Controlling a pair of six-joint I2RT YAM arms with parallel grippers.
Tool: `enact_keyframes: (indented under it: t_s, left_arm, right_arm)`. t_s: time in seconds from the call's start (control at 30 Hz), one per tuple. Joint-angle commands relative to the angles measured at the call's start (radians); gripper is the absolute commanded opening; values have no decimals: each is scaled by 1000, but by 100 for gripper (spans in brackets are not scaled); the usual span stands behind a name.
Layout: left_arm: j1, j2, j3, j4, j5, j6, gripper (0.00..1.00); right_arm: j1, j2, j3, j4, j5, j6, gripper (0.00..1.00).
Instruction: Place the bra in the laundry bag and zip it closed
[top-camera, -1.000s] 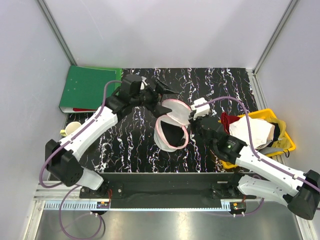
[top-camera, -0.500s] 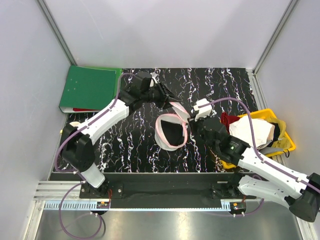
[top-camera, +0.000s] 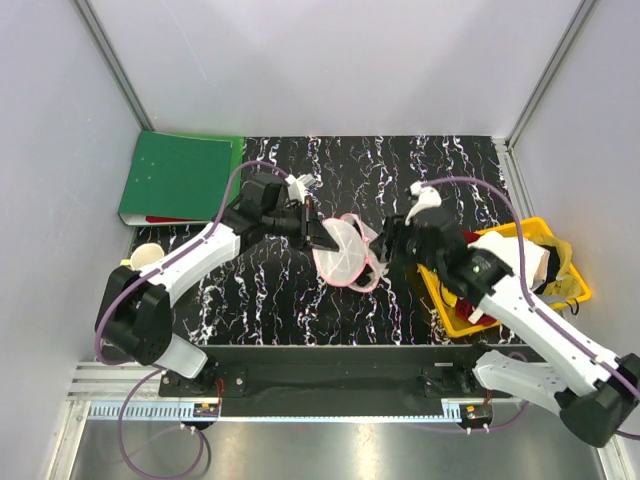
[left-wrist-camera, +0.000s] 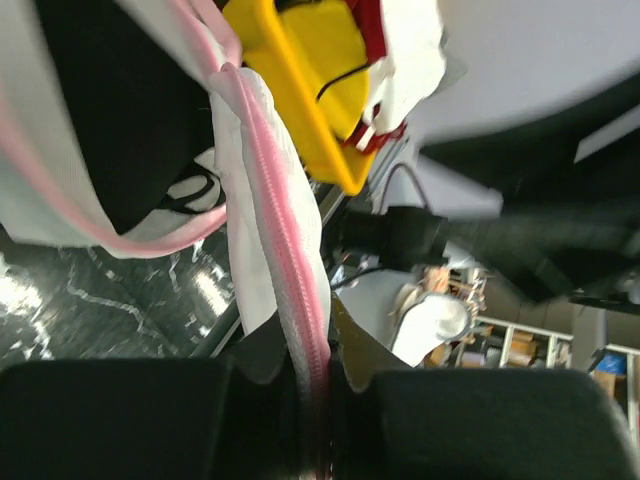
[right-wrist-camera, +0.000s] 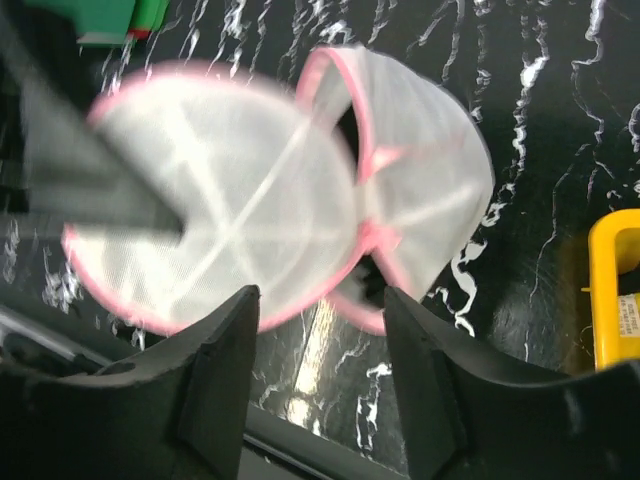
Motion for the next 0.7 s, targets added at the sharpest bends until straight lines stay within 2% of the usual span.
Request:
enact_keyframes:
  t_s: [0.0, 0.03, 0.17, 0.27, 0.57, 0.67]
  left_arm:
    - [8, -55, -36, -12, 48, 128, 14]
    - [10, -51, -42, -14, 38, 134, 14]
    - [17, -11, -15, -23, 50, 170, 14]
    - [31, 40, 31, -66, 97, 220, 14]
    - [65, 192, 198, -79, 274, 302, 13]
    - [65, 274, 266, -75, 372, 314, 13]
  right_arm:
    - [-174, 122, 74, -27, -292, 19, 68]
    - [-194, 150, 86, -22, -323, -18, 72]
    - [-339, 302, 100, 102, -602, -38, 76]
    - [-370, 354, 67, 186, -746, -16, 79]
    - [-372, 309, -108, 327, -731, 112, 76]
    - [-372, 296, -140, 327, -696, 89, 81]
